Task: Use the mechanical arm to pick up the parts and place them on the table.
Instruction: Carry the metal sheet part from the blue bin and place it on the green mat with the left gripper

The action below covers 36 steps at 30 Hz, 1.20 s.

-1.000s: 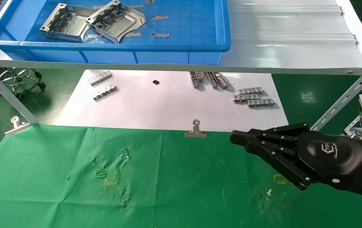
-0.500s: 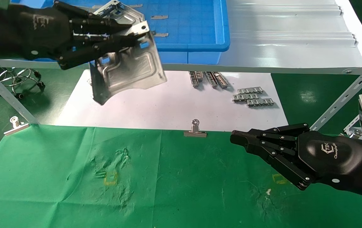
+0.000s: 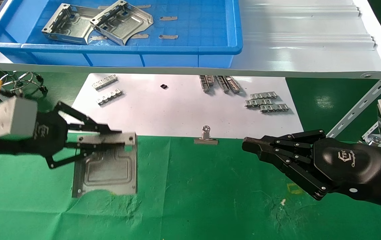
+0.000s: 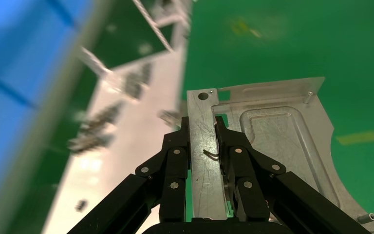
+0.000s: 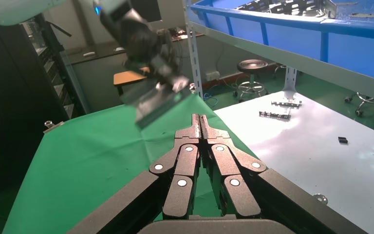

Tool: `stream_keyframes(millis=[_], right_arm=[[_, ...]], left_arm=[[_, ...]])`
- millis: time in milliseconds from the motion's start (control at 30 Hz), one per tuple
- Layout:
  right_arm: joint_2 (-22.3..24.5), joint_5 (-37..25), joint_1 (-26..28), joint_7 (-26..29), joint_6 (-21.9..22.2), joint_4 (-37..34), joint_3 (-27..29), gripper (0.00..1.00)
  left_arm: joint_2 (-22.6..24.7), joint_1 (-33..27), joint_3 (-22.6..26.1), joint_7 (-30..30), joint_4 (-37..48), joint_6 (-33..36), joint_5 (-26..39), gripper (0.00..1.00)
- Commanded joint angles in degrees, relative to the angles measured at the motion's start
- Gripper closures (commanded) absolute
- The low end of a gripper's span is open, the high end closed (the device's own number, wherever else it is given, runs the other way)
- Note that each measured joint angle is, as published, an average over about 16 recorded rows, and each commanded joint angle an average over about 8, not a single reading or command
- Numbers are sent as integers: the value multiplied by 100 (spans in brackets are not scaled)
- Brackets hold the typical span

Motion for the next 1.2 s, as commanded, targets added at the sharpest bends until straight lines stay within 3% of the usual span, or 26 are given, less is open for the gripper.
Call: stream_keyframes(millis=[33,300,767,833,1000,1067,1100,1200], right_arm=[[0,0,0,0,0,0,0,100],[0,0,0,0,0,0,0,100],[0,0,0,0,0,0,0,100],[0,0,0,0,0,0,0,100],[0,0,0,0,0,0,0,100],[0,0,0,0,0,0,0,100],[0,0,0,0,0,0,0,100],[0,0,0,0,0,0,0,100]], left_arm=[[-72,156,234,202,-184,0,51,100],[220,277,867,539,195,-216,340,100],[790,426,1071,1164,1061,-927,795,99],[842,451,1076,1243,1132,-1021,822,87],[934,510,1083,1448,1249,-1191,871,25],[954,522,1080,1506,1284,-1222,874,5],[962,525,1078,1535,1299,-1235,876,0],[974,528,1069,1596,1337,-1258,871,0]])
